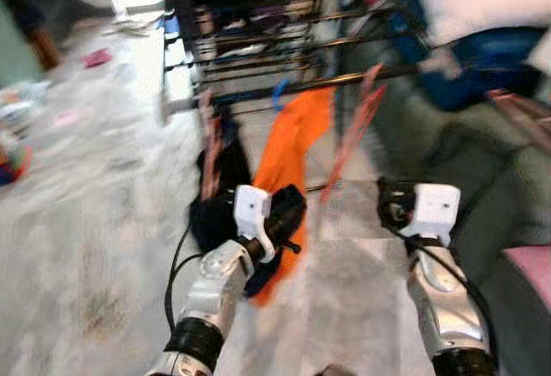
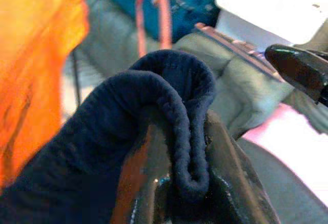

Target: Hang hanger

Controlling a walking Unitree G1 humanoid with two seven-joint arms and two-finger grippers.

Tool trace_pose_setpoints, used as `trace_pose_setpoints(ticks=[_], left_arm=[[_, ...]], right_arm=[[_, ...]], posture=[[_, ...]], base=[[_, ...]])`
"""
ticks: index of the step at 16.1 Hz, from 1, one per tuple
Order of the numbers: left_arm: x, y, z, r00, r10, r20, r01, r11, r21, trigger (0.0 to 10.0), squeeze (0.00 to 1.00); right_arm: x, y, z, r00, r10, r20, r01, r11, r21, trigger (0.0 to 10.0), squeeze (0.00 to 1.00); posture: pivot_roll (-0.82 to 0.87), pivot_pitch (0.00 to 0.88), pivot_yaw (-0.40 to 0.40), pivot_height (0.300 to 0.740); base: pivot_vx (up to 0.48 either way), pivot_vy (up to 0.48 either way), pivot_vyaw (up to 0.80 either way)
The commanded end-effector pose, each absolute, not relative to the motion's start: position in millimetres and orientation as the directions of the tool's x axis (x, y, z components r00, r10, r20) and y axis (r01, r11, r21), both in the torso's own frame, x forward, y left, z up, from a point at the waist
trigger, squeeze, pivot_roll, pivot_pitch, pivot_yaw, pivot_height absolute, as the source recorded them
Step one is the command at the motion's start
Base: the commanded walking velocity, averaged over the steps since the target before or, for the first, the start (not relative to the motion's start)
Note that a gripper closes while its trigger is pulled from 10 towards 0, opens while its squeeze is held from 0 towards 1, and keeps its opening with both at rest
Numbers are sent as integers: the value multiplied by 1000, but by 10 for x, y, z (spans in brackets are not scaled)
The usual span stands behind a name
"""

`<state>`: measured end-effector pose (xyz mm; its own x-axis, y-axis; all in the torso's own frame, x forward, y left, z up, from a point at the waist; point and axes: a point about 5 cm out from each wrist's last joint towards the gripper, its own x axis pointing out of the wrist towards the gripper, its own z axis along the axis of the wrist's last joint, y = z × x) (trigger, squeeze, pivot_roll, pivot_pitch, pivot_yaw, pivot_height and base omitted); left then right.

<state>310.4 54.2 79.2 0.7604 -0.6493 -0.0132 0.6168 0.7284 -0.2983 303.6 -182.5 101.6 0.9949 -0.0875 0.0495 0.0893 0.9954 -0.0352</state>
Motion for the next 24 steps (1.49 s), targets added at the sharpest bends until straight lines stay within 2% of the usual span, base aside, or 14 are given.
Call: trace_pose_setpoints(ticks=[1, 6, 10, 13, 17, 21, 24], left_arm=[[3123, 647, 825, 775, -632, 0, 609, 746, -269, 10000, 0], [3102, 650, 820, 772, -636, 1, 614, 744, -262, 10000, 0], [3063, 694, 803, 774, -633, -11, 610, 751, -251, 10000, 0], [3018, 798, 786, 779, -627, -26, 606, 762, -228, 10000, 0], [2953, 946, 802, 776, -628, -55, 610, 770, -188, 10000, 0], [2937, 1038, 827, 780, -622, -70, 604, 778, -171, 10000, 0], [2913, 1014, 838, 770, -632, -86, 613, 771, -174, 10000, 0]], right_arm=[[3057, -1696, 1051, 997, -51, 61, 53, 998, -26, 10000, 0], [3102, -1631, 1097, 998, -25, 56, 26, 999, -26, 10000, 0], [3200, -1432, 1126, 997, 75, 23, -75, 997, -10, 10000, 0], [3423, -1199, 1238, 989, 147, -2, -147, 989, -16, 10000, 0], [3706, -1040, 1461, 986, 169, -7, -169, 985, -22, 10000, 0], [3837, -1059, 1531, 993, 109, -37, -110, 993, -30, 10000, 0], [3843, -1241, 1414, 996, 21, -89, -24, 999, -34, 10000, 0]], posture=[[-40, 138, 22, 740], [-36, 151, 24, 740], [-25, 183, 37, 740], [4, 219, 53, 740], [77, 251, 83, 740], [112, 250, 93, 740], [101, 250, 102, 740]], base=[[0, 0, 0], [0, 0, 0], [0, 0, 0], [0, 0, 0], [0, 0, 0], [0, 0, 0], [0, 0, 0]])
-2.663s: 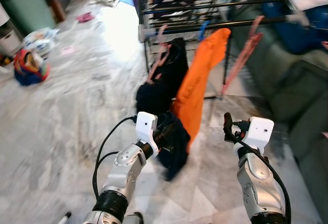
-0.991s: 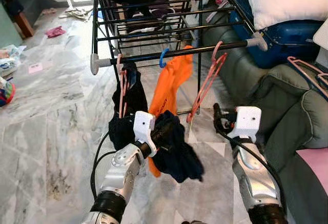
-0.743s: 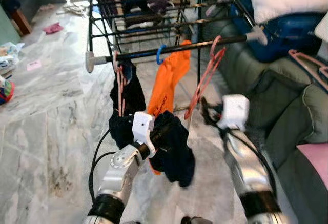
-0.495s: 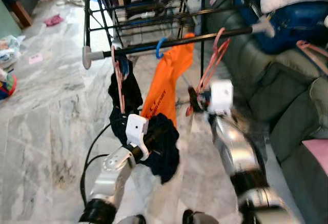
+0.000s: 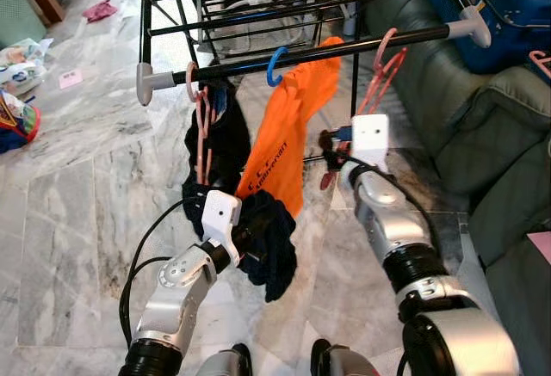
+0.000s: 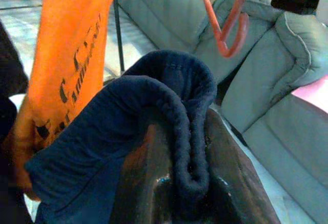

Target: Hang hanger

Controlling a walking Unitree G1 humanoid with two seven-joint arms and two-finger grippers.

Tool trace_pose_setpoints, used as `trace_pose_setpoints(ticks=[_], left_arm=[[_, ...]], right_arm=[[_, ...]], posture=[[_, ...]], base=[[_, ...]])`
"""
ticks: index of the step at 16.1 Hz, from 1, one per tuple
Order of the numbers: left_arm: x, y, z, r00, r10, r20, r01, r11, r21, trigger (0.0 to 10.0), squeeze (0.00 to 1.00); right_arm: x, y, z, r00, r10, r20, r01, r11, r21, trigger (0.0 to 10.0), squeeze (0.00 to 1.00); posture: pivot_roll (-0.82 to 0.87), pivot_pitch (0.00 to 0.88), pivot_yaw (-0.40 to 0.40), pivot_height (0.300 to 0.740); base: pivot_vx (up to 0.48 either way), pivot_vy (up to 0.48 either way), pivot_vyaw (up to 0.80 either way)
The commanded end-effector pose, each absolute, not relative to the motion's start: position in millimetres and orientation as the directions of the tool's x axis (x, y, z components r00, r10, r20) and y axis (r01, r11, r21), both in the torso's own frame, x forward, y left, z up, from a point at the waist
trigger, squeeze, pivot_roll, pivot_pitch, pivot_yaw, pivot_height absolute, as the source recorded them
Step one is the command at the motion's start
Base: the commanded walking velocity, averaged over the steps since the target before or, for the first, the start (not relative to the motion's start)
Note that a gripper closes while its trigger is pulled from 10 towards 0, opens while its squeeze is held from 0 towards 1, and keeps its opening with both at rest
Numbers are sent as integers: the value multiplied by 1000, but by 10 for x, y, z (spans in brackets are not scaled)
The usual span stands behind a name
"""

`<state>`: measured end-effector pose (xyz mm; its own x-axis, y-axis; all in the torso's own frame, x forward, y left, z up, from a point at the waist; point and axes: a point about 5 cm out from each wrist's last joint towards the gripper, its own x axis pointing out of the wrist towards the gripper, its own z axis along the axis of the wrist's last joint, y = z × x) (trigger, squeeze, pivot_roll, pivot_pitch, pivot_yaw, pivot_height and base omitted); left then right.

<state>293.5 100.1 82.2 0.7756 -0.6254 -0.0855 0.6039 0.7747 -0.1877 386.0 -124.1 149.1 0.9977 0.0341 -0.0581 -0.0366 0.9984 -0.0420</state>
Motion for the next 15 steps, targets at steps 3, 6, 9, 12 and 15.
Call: trace_pose_setpoints(ticks=[3, 6, 9, 12, 15], left_arm=[[2919, 965, 852, 757, -647, -91, 626, 758, -180, 10000, 0], [2937, 905, 859, 744, -662, -92, 640, 745, -188, 10000, 0], [2945, 866, 845, 737, -668, -101, 645, 740, -192, 10000, 0], [2949, 854, 839, 738, -667, -103, 643, 741, -192, 10000, 0], [2956, 846, 859, 746, -661, -89, 636, 745, -199, 10000, 0]], right_arm=[[3812, -1404, 1355, 995, -41, -89, 36, 998, -58, 10000, 0], [3782, -1609, 1356, 991, -107, -74, 100, 991, -93, 10000, 0], [3808, -1595, 1404, 997, -50, -61, 42, 991, -125, 10000, 0], [3839, -1552, 1431, 998, 2, -68, -12, 989, -149, 10000, 0], [3887, -1667, 1503, 996, -54, -64, 38, 971, -234, 10000, 0]], posture=[[79, 254, 110, 740], [52, 253, 115, 740], [37, 247, 114, 740], [36, 244, 107, 740], [49, 237, 93, 740]], base=[[0, 0, 0], [0, 0, 0], [0, 0, 0], [0, 0, 0], [0, 0, 0]])
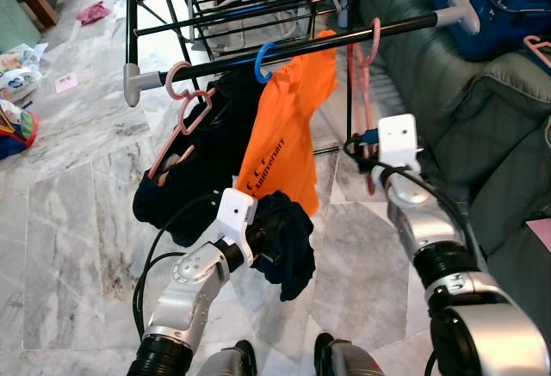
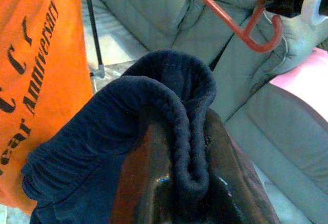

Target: Hang hanger

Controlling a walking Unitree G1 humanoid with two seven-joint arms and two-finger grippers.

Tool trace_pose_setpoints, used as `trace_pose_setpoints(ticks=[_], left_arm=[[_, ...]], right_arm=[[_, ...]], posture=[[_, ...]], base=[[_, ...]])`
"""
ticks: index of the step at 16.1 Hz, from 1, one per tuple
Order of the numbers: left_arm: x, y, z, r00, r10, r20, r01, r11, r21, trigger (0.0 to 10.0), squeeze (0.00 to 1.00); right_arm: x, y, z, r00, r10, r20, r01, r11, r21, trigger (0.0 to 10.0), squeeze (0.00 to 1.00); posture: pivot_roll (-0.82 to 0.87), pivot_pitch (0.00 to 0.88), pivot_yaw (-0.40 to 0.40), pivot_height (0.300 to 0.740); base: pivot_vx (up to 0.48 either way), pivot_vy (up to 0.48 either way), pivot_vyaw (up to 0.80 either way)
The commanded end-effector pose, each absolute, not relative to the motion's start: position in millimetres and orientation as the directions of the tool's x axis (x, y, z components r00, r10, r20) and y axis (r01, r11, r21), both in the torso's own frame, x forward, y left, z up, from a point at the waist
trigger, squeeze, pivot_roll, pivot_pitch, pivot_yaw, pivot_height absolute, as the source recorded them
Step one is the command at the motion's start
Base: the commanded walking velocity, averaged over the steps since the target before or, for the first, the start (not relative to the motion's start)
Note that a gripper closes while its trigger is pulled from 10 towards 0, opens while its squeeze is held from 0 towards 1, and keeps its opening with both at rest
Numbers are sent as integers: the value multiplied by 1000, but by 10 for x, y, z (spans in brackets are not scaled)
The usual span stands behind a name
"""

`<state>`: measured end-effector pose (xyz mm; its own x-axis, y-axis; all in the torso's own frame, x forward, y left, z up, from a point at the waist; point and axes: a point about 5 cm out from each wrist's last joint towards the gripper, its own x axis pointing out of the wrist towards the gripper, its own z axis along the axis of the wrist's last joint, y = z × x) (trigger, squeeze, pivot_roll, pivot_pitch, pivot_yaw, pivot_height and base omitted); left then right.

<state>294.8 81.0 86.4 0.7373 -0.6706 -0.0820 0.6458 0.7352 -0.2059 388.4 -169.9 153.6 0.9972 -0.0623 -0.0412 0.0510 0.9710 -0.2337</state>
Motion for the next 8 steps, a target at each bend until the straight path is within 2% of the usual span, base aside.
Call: trace_pose_setpoints(ticks=[1, 4, 8], left_arm=[[2953, 850, 857, 748, -658, -87, 634, 747, -200, 10000, 0], [2956, 851, 863, 756, -649, -79, 625, 753, -206, 10000, 0], [2976, 848, 867, 757, -648, -81, 624, 755, -202, 10000, 0]], right_arm=[[3885, -1695, 1508, 995, -81, -58, 64, 966, -250, 10000, 0], [3873, -1780, 1512, 983, -180, -32, 163, 942, -294, 10000, 0], [3907, -1753, 1640, 989, -143, 27, 145, 939, -311, 10000, 0]], posture=[[52, 235, 91, 740], [53, 229, 90, 740], [47, 226, 94, 740]], base=[[0, 0, 0], [0, 0, 0], [0, 0, 0]])
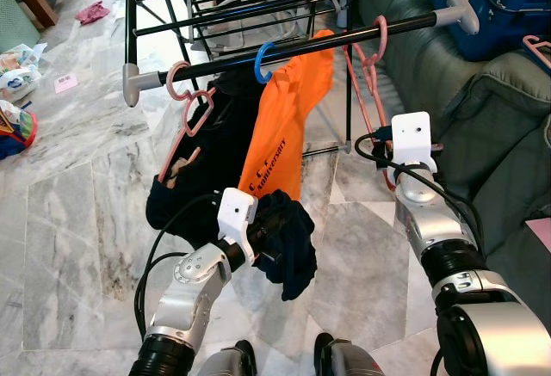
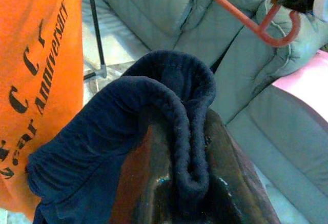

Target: Hang hanger

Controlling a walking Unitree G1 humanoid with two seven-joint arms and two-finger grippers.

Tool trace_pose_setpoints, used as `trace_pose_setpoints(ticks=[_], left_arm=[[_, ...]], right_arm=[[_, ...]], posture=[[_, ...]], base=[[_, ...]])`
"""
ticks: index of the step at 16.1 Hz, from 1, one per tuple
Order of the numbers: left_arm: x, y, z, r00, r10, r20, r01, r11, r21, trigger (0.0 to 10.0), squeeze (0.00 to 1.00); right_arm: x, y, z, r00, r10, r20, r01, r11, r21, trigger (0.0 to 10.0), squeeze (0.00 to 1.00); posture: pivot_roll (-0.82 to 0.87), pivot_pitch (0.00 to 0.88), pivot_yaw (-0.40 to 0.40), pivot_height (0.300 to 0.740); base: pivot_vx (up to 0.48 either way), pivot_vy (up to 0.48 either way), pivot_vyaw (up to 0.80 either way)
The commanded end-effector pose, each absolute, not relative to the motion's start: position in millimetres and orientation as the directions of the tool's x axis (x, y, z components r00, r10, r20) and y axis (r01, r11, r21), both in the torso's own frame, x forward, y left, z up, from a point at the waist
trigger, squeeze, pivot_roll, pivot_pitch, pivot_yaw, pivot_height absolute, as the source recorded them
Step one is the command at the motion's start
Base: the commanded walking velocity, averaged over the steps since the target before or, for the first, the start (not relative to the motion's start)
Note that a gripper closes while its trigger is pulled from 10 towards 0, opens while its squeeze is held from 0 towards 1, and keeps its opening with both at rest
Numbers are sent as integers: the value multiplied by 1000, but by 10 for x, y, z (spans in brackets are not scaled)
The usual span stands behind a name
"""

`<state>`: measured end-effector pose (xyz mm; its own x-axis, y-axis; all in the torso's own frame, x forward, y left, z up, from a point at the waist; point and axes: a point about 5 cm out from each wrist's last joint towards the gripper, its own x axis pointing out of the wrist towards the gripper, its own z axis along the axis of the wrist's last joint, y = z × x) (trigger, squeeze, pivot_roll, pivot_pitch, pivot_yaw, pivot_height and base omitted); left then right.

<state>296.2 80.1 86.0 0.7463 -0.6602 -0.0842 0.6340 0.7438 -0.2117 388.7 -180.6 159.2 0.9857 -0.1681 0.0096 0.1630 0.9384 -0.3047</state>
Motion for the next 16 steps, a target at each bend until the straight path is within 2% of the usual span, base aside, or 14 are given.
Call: trace_pose_setpoints(ticks=[1, 6, 10, 13, 16], left_arm=[[2980, 847, 871, 758, -648, -80, 624, 755, -202, 10000, 0], [2984, 828, 873, 758, -648, -78, 624, 754, -203, 10000, 0], [2976, 829, 854, 756, -648, -86, 624, 755, -204, 10000, 0], [2977, 825, 834, 753, -650, -104, 624, 755, -202, 10000, 0], [2975, 833, 828, 753, -649, -110, 623, 756, -198, 10000, 0]], right_arm=[[3916, -1751, 1687, 990, -135, 51, 144, 935, -323, 10000, 0], [3964, -1712, 1862, 983, -113, 142, 160, 910, -383, 10000, 0], [4011, -1562, 1868, 994, -19, 104, 54, 934, -353, 10000, 0], [4041, -1486, 1747, 999, 30, -18, -34, 961, -274, 10000, 0], [4051, -1531, 1717, 999, -12, -52, -4, 956, -292, 10000, 0]], posture=[[47, 227, 94, 740], [49, 223, 93, 740], [50, 222, 93, 740], [57, 221, 95, 740], [62, 218, 96, 740]], base=[[0, 0, 0], [0, 0, 0], [0, 0, 0], [0, 0, 0], [0, 0, 0]])
